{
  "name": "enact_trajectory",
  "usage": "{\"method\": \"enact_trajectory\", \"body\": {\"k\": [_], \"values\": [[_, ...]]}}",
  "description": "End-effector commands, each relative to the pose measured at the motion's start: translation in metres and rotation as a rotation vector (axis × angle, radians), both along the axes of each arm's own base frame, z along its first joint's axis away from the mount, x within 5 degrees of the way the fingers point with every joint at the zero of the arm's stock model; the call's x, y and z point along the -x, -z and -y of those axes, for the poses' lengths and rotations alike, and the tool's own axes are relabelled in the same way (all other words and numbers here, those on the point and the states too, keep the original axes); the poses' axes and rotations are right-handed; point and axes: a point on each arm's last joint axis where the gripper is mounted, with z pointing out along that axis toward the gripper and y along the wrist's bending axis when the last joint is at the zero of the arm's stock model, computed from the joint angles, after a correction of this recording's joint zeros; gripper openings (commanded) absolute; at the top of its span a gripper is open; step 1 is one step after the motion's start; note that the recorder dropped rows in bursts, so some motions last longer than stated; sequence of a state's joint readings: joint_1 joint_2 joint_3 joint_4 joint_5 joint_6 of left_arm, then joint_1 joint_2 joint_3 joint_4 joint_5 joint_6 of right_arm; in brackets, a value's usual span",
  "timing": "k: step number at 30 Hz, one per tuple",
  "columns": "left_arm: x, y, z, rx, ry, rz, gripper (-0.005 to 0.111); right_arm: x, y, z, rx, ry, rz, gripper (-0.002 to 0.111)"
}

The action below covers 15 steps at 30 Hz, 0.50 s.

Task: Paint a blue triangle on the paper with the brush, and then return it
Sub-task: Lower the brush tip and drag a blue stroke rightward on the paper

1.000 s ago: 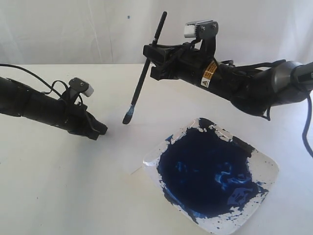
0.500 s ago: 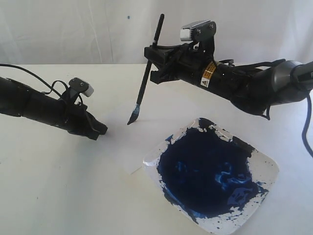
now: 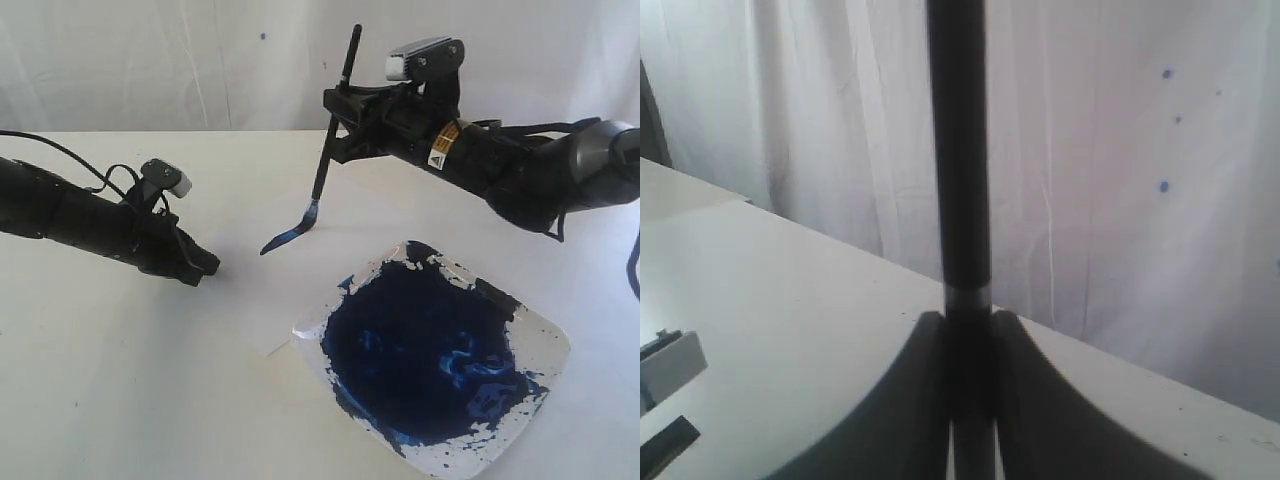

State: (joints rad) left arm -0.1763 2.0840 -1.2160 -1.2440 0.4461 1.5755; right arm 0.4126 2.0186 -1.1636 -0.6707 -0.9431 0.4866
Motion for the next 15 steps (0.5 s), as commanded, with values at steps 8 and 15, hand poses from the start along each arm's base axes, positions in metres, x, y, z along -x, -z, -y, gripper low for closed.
{"method": "enact_trajectory", "body": {"k": [8,15], "values": [[0.0,-0.001,0.0,0.009,0.007,-0.002,0.0,-0.012,-0.014,0.025,-0.041,0.066,0.053,0.0],[0.0,-0.001,0.0,0.009,0.007,-0.002,0.0,0.005,-0.047,0.02,-0.06,-0.013,0.105,0.0]]}}
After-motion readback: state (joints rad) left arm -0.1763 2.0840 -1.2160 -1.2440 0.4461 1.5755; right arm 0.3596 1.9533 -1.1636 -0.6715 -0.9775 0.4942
